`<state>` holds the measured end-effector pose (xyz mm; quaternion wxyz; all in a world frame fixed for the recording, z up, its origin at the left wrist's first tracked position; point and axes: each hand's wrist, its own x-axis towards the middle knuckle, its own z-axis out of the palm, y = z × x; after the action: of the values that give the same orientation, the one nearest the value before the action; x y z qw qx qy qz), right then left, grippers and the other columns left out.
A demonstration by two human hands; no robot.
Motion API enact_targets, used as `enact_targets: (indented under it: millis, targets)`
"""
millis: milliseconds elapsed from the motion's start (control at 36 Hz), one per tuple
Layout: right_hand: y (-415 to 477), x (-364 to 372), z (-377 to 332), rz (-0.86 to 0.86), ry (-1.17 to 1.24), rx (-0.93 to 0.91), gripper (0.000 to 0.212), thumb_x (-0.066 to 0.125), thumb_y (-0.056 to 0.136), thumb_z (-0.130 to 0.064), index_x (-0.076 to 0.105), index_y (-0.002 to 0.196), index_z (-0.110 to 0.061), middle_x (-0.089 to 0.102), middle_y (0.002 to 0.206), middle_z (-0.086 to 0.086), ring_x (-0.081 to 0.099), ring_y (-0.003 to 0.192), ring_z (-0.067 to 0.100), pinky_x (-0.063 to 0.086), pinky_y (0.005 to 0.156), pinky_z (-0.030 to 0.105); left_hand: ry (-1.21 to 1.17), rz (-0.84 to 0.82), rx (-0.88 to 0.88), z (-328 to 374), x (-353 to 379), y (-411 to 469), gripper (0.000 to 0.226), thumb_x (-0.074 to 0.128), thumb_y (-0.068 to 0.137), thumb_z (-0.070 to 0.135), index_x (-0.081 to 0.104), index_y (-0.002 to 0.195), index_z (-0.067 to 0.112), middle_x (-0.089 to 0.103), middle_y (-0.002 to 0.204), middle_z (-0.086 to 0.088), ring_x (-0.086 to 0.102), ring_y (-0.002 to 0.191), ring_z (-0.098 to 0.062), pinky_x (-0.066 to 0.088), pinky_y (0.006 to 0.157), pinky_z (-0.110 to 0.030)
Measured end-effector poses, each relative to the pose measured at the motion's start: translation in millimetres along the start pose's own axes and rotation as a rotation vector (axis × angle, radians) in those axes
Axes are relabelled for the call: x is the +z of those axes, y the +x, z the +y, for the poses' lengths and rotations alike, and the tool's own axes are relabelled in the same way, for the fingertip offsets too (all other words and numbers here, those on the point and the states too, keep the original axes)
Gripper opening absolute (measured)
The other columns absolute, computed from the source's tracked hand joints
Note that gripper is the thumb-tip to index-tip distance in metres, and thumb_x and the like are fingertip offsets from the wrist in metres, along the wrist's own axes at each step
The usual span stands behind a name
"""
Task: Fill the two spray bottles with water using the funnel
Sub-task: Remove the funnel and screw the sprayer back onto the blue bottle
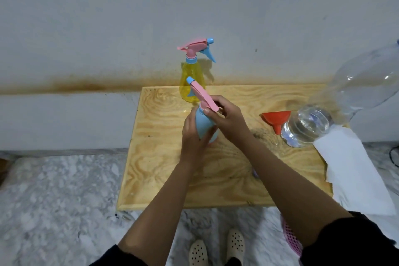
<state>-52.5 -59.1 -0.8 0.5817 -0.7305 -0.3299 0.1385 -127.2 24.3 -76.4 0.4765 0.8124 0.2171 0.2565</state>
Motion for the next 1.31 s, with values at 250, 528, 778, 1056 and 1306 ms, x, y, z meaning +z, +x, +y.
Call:
enact_targets:
  millis: [250,528,778,1056,1306]
  targets:
    - [3.9,12.8,13.6,0.144,-0.048,0.030,0.031,0.074,0.074,-0.011,0.057,0.101,-0.009,0.059,0.100,0.000,0.056,0.089,0.008,0.048,0.079,0.028,-0.013,-0.020,-0.020,-2.0,0.3,0.0,0.081,0.061,0.081,0.049,0.032,0.142,0.004,0.047,0.132,-0.013,0.047,0.121,-0.023,0.046,0.095,-0.034]
    - [-0.6,20.2,24.4,-0.075,0.085,0.100,0.049,0.049,0.089,-0.032,0.047,0.131,-0.007,0.051,0.134,0.003,0.047,0.123,0.014,0.040,0.100,0.024,-0.057,-0.102,0.029,-24.0,-0.4,5.4,0.099,0.072,0.071,0.050,0.024,0.145,0.007,0.041,0.143,-0.008,0.042,0.130,-0.021,0.044,0.102,-0.038]
    - [8.3,16.8,29.9,-0.013,0.049,0.039,0.035,0.055,0.086,-0.026,0.055,0.117,-0.009,0.062,0.115,0.005,0.056,0.107,0.017,0.044,0.087,0.025,-0.036,-0.155,0.079,-39.4,-1.1,7.1,0.101,0.069,0.075,0.050,0.018,0.145,-0.002,0.030,0.148,-0.020,0.035,0.134,-0.030,0.038,0.107,-0.043]
    - [28.6,10.9,25.0,0.061,0.049,0.057,0.035,0.055,0.084,-0.028,0.059,0.112,-0.006,0.063,0.101,-0.001,0.057,0.092,0.011,0.042,0.077,0.017,-0.040,-0.158,0.121,-28.5,0.6,17.6,0.106,0.072,0.070,0.049,0.017,0.146,-0.002,0.034,0.145,-0.003,0.037,0.124,0.007,0.042,0.100,-0.023]
    - [34.8,-4.6,20.3,0.005,0.069,0.207,0.025,0.047,0.097,-0.023,0.057,0.115,-0.007,0.060,0.121,0.018,0.054,0.115,0.027,0.042,0.097,0.038,-0.088,-0.188,0.082,-17.6,3.8,19.2,0.097,0.070,0.073,0.041,0.016,0.148,0.010,0.027,0.152,-0.004,0.032,0.136,-0.013,0.036,0.109,-0.040]
